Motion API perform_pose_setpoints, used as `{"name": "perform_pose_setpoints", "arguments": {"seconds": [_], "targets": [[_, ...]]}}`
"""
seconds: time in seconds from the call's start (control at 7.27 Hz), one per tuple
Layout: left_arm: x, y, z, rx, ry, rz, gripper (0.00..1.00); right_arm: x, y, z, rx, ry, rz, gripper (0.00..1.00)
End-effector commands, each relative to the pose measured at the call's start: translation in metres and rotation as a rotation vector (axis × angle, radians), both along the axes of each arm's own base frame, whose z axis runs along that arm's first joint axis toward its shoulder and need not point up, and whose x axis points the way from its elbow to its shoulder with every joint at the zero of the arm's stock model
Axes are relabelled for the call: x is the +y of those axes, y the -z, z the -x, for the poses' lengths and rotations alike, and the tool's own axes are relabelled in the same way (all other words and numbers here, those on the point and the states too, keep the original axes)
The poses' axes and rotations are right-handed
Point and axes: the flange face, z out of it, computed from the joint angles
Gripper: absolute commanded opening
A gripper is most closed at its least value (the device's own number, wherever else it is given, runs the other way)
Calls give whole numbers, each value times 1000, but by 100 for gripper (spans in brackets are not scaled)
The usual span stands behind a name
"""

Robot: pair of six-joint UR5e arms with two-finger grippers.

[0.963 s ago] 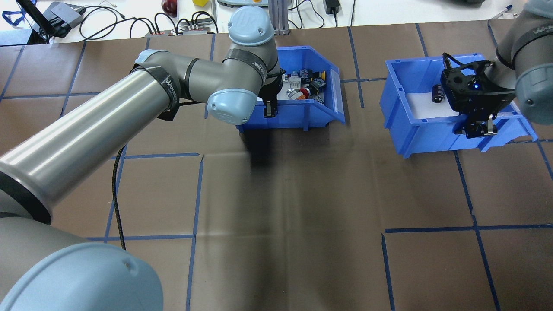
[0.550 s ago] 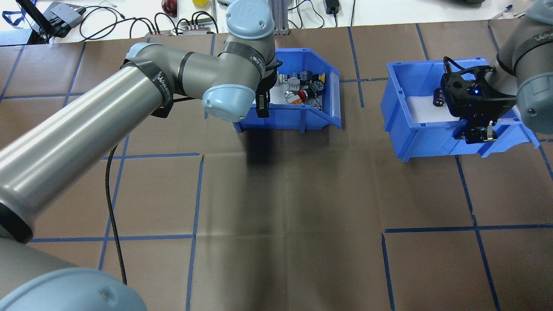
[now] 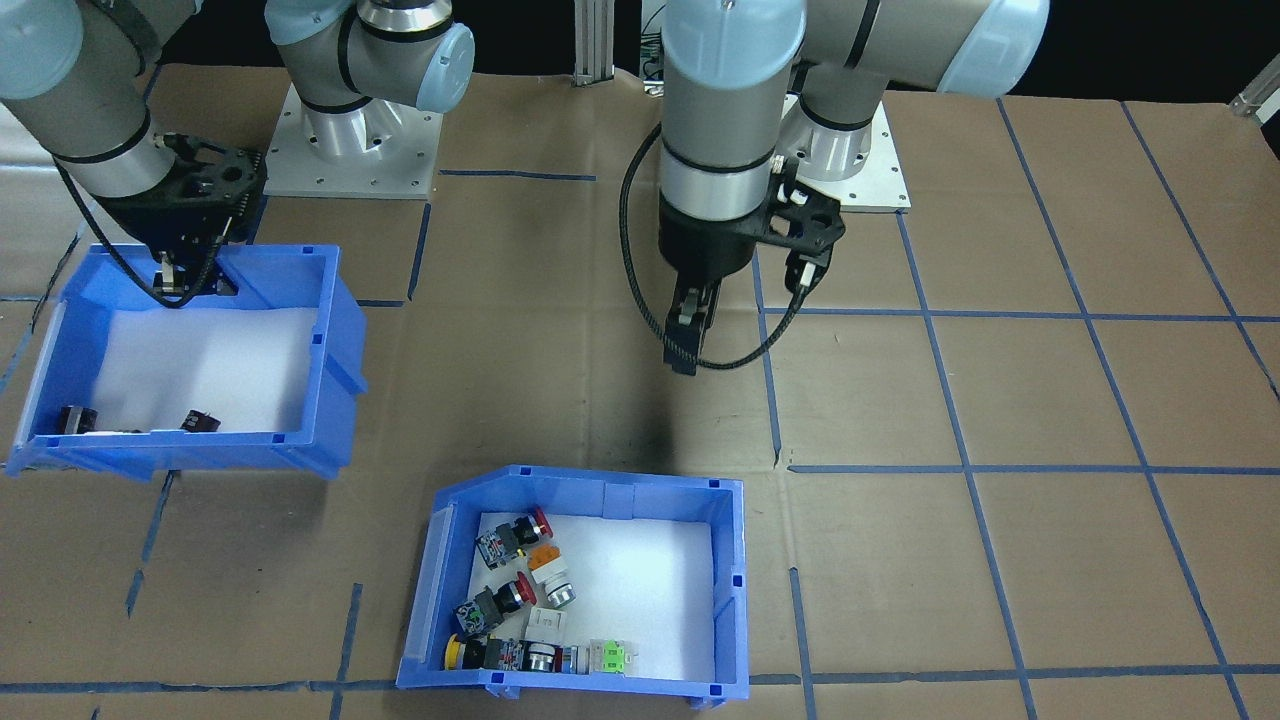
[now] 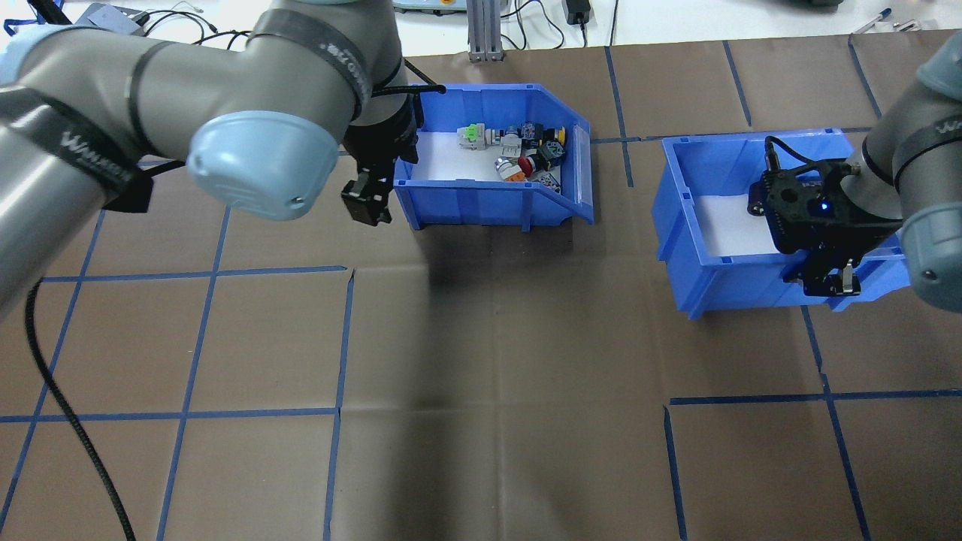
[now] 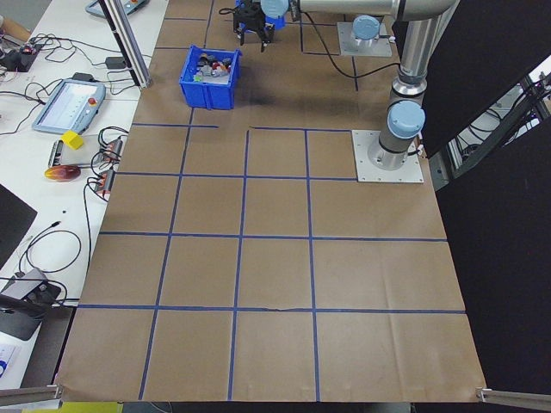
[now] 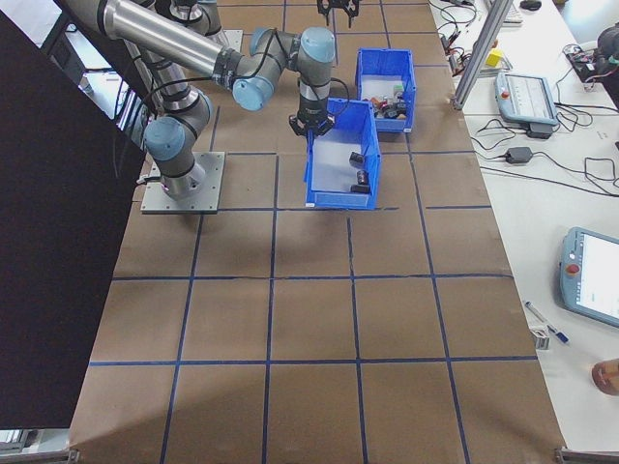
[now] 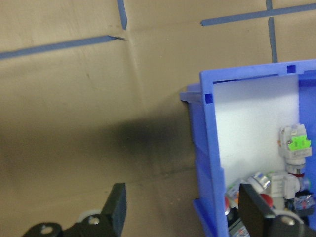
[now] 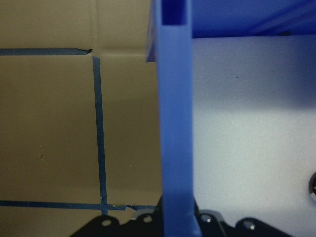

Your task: Place button box in front

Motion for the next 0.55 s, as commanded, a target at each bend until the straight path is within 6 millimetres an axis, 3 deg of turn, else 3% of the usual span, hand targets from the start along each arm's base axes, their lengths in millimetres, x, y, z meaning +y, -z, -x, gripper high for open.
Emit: {"name": "perform_pose_setpoints", "arguments": {"seconds": [0.0,0.28,0.41], "targets": [[44,-15,-71,-39,539,-68,99,24,11,-28,-5,7,-14,5],[62,-20,-121,-69,926,-75,99,37,13,-65,1,29,-14,5],[65,-21,-123,-72,1131,-73,99,44,13,-96,9,54,-13,5]]}}
